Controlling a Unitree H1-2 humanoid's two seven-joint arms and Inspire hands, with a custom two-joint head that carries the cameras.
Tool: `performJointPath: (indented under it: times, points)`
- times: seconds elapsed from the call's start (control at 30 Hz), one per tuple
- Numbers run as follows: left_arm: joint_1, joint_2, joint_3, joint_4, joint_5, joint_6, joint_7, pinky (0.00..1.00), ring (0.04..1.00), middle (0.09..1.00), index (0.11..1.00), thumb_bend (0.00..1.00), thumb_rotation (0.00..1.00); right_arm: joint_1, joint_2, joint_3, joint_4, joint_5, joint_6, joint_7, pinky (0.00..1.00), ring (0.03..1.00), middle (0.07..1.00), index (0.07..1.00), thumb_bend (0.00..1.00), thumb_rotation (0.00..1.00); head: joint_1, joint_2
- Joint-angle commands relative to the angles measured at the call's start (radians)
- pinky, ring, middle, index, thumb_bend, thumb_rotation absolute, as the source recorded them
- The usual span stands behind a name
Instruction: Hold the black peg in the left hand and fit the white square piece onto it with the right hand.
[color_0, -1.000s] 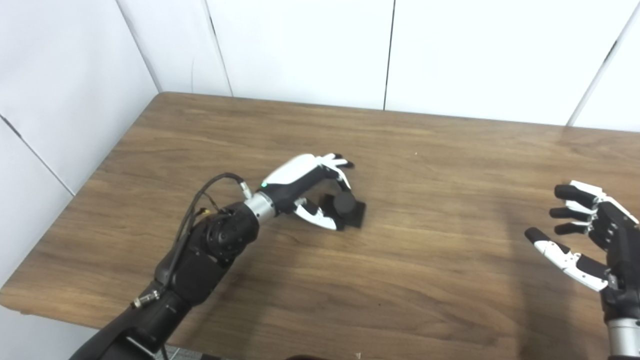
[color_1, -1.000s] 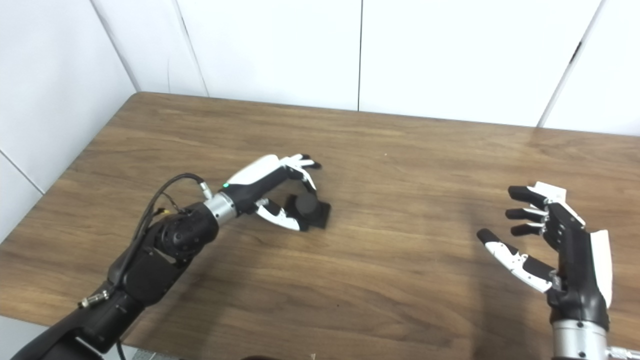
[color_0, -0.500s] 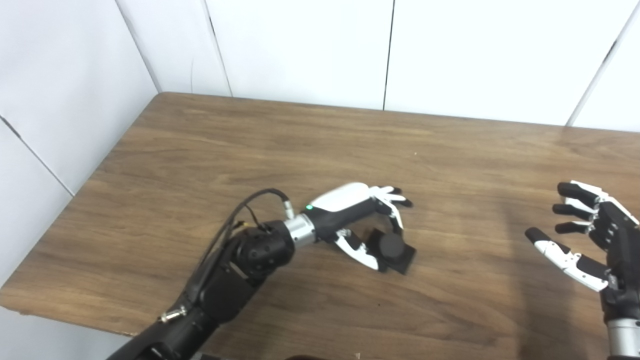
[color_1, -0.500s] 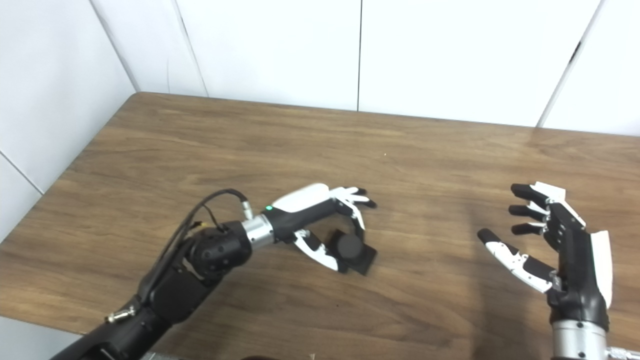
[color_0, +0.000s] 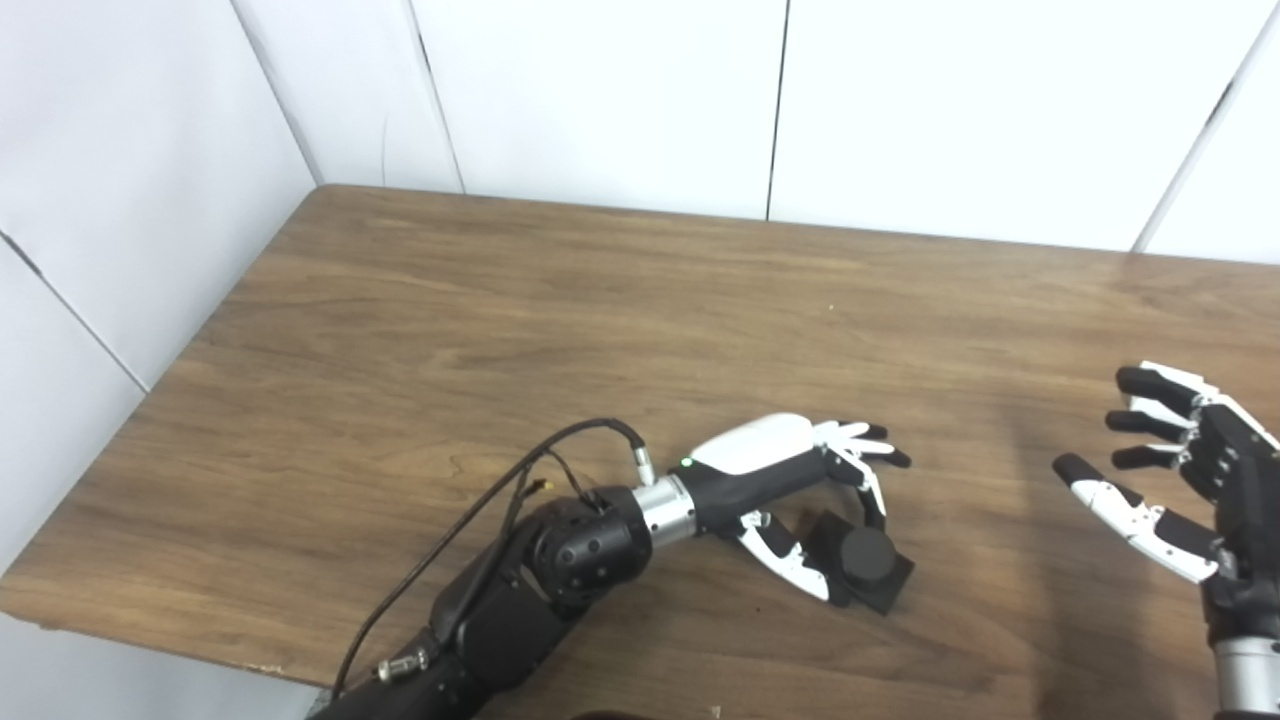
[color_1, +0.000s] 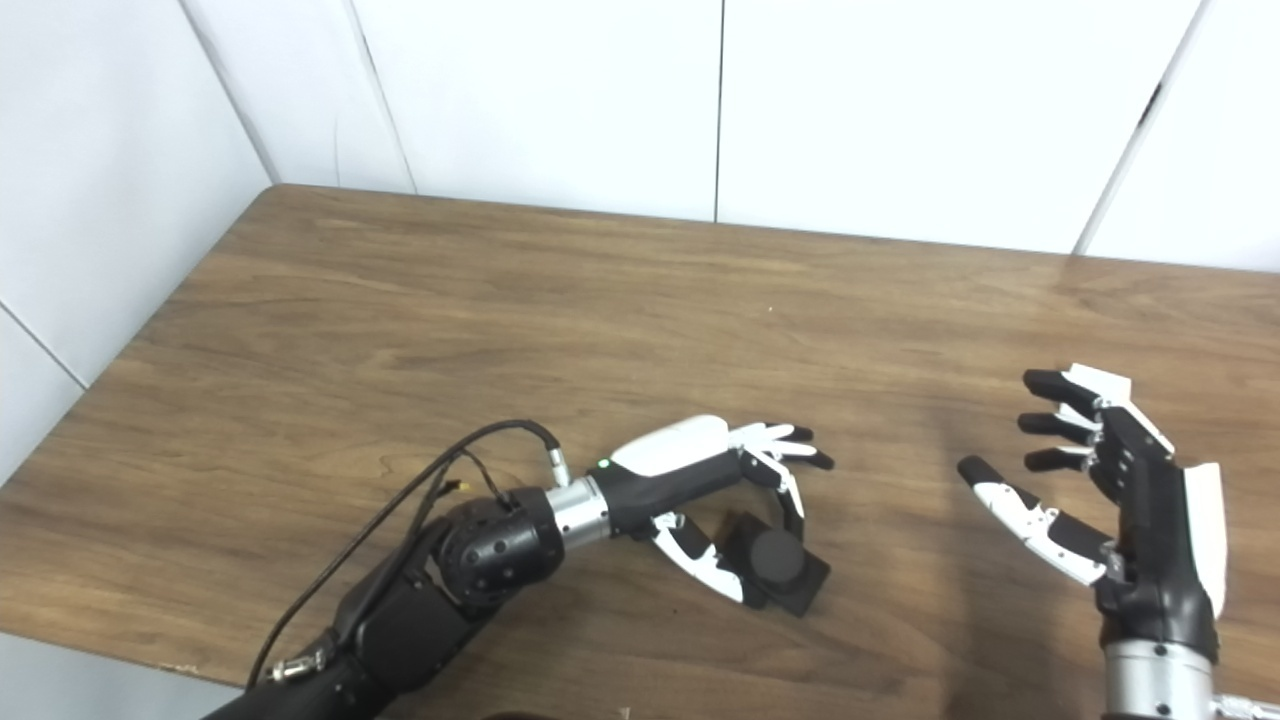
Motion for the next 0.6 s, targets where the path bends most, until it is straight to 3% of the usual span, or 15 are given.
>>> performJointPath:
  times: [0.0,0.17,0.33,0.4,0.43,0.57]
  points:
    - [0.001,0.002,-0.016,0.009,0.032,-0.015,-0.002,1.0,1.0,0.93,0.49,0.52,0.08,0.025,0.001,0.001,-0.01,-0.006,-0.035,-0.009,0.53,0.659,0.746,0.693,0.53,0.04,0.001,0.001]
    - [0.008,0.008,-0.011,0.016,0.029,-0.03,0.009,1.0,1.0,0.931,0.49,0.52,0.08,0.023,0.0,-0.002,-0.01,-0.004,-0.031,-0.009,0.52,0.666,0.752,0.697,0.52,0.06,-0.04,0.008]
    - [0.018,0.036,0.004,-0.012,0.016,-0.029,0.0,1.0,1.0,0.924,0.49,0.52,0.08,0.016,-0.003,0.002,0.002,-0.012,-0.06,-0.018,0.53,0.658,0.751,0.703,0.53,0.04,-0.162,0.018]
    - [0.026,0.051,0.01,-0.024,0.005,-0.027,-0.01,1.0,1.0,0.922,0.49,0.52,0.08,0.007,-0.017,0.007,0.017,-0.029,-0.084,-0.021,0.52,0.647,0.741,0.698,0.55,0.07,-0.285,0.012]
    - [0.03,0.059,0.012,-0.029,-0.002,-0.029,-0.013,1.0,0.999,0.92,0.49,0.52,0.08,-0.001,-0.025,0.004,0.02,-0.031,-0.088,-0.018,0.51,0.645,0.739,0.697,0.56,0.1,-0.298,0.011]
    - [0.043,0.087,0.024,-0.028,-0.037,-0.061,-0.017,1.0,0.995,0.915,0.49,0.52,0.08,-0.048,-0.061,-0.011,0.007,-0.054,-0.067,0.005,0.5,0.639,0.736,0.697,0.58,0.17,-0.467,-0.02]
